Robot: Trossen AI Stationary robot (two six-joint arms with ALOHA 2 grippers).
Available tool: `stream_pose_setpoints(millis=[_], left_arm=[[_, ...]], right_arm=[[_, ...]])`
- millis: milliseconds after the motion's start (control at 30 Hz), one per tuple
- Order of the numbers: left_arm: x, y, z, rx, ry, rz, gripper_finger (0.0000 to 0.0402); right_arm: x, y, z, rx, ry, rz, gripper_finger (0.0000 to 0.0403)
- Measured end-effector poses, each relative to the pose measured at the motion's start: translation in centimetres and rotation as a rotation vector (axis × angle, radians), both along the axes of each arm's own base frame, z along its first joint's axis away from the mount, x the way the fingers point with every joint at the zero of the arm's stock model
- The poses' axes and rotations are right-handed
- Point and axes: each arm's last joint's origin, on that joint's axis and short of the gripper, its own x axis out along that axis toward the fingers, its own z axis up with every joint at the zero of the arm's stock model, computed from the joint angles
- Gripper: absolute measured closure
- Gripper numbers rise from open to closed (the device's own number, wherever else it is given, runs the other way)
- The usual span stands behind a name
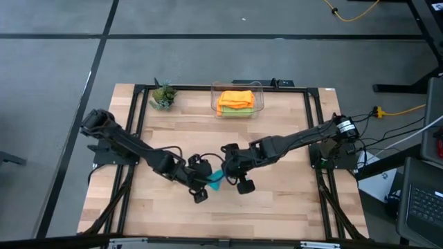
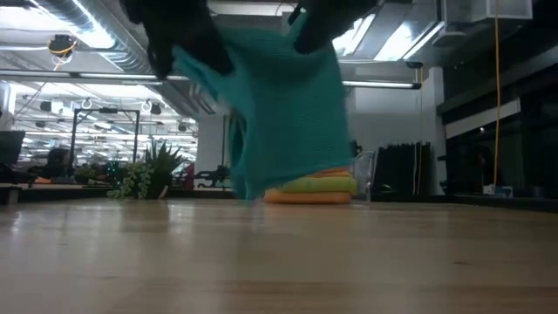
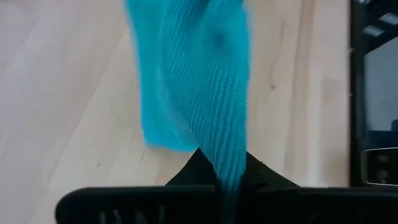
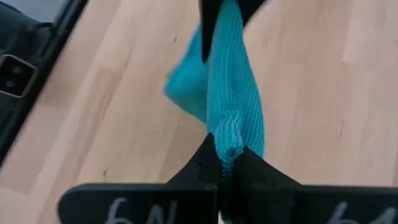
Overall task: Fold microfiber towels
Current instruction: Fold the blue microfiber cloth
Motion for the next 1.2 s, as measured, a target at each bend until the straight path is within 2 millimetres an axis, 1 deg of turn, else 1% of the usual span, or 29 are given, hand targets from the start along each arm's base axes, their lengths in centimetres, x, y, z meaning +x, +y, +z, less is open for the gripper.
stream_pose_setpoints(millis=[100, 200, 333, 400, 500, 633, 700, 833, 933, 967, 1033, 1100, 1200], left_arm=[[-0.8, 0.0, 0.9, 0.003, 0.002, -0.004, 0.0401], [-1.5, 0.3, 0.6, 0.012, 0.073, 0.008, 0.0401], [-2.0, 0.8, 0.2, 0.046, 0.156, 0.017, 0.0401], [-2.1, 1.2, 0.3, 0.052, 0.174, 0.02, 0.0401], [-2.5, 1.8, 1.0, 0.044, 0.179, 0.002, 0.0401], [-3.7, 2.5, 2.0, 0.071, 0.225, 0.008, 0.0401], [-4.1, 2.7, 2.4, 0.096, 0.261, 0.01, 0.0401], [-4.4, 3.0, 3.5, 0.193, 0.295, -0.025, 0.0401], [-4.5, 3.0, 3.6, 0.254, 0.297, -0.059, 0.0401], [-4.4, 3.0, 3.6, 0.273, 0.297, -0.068, 0.0401], [-4.1, 2.7, 3.1, 0.305, 0.305, -0.075, 0.0401], [-3.9, 2.1, 2.2, 0.323, 0.331, -0.091, 0.0401], [-3.5, 0.4, 0.3, 0.342, 0.38, -0.135, 0.0401]], right_arm=[[0.1, 0.0, -0.4, -0.009, -0.012, -0.011, 0.0397], [0.4, 0.1, -0.1, 0.004, -0.051, -0.028, 0.0397], [0.8, 0.2, 0.2, -0.023, -0.114, -0.001, 0.0397], [1.0, 0.1, 0.1, -0.068, -0.138, -0.016, 0.0397], [1.4, 0.0, -0.4, -0.137, -0.152, -0.057, 0.0397], [2.4, 0.3, -2.1, -0.165, -0.141, -0.058, 0.0397], [2.9, 0.6, -2.6, -0.231, -0.173, -0.062, 0.0397], [3.3, 1.1, -2.5, -0.4, -0.247, -0.081, 0.0397], [3.5, 1.1, -2.3, -0.423, -0.283, -0.096, 0.0397], [3.5, 1.1, -2.3, -0.424, -0.286, -0.101, 0.0397], [3.8, 1.1, -2.9, -0.42, -0.276, -0.113, 0.0397], [4.1, 1.3, -4.3, -0.422, -0.236, -0.11, 0.0397], [4.3, 2.7, -6.2, -0.403, -0.2, -0.076, 0.0397]])
